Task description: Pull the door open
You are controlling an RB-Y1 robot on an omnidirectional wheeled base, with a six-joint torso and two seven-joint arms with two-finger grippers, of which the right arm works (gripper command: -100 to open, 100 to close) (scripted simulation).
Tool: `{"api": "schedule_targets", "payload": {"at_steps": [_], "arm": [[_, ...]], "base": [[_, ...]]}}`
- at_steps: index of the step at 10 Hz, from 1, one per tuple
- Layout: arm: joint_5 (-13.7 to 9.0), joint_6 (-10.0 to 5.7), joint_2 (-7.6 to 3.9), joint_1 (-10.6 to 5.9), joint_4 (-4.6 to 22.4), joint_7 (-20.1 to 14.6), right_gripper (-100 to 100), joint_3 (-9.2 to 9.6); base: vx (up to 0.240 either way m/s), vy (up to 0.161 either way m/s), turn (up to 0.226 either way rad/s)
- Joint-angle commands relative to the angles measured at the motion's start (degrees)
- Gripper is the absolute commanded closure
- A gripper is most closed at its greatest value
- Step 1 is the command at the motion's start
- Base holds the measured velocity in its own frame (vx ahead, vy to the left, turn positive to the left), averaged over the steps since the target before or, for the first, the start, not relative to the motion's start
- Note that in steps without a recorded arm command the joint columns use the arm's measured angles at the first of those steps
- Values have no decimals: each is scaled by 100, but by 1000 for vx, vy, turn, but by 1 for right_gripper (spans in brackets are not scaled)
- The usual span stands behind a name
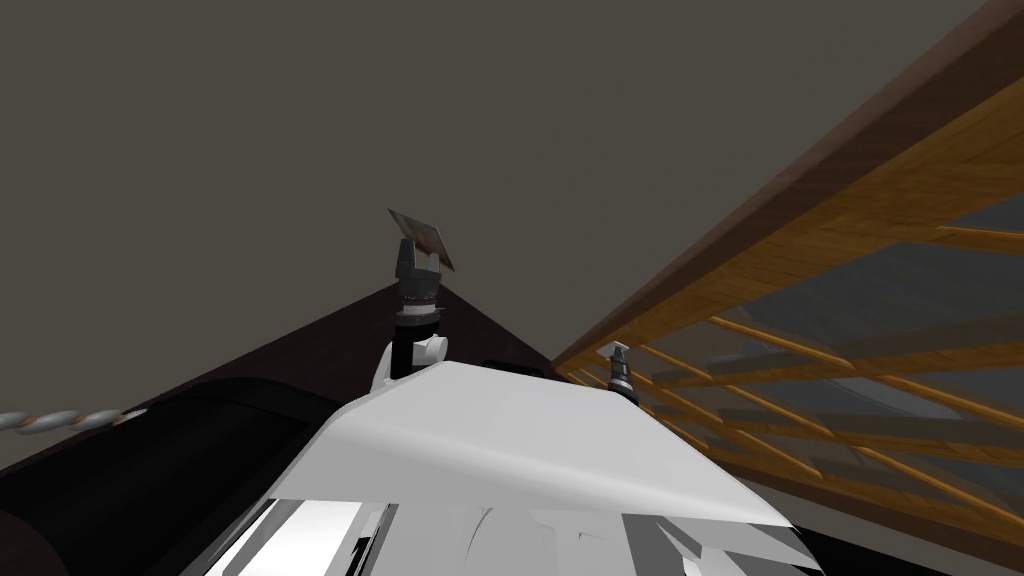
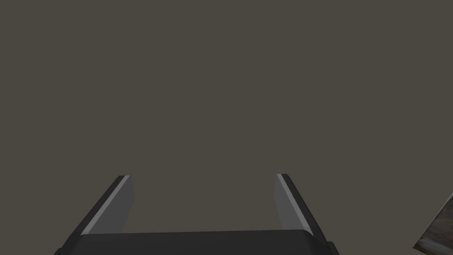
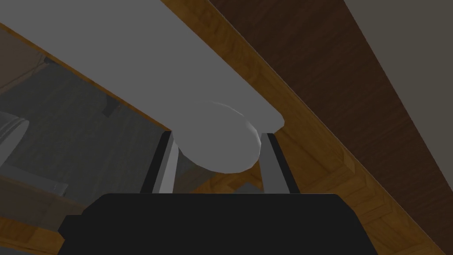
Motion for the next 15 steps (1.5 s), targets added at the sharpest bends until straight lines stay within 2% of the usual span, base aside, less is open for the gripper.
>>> {"api": "schedule_targets", "payload": {"at_steps": [1,15], "arm": [[-29,12,12,-2,17,-235,100,10],[-372,104,59,-128,3,-2132,100,140]], "base": [[-41,-15,30],[-41,-11,35]]}}
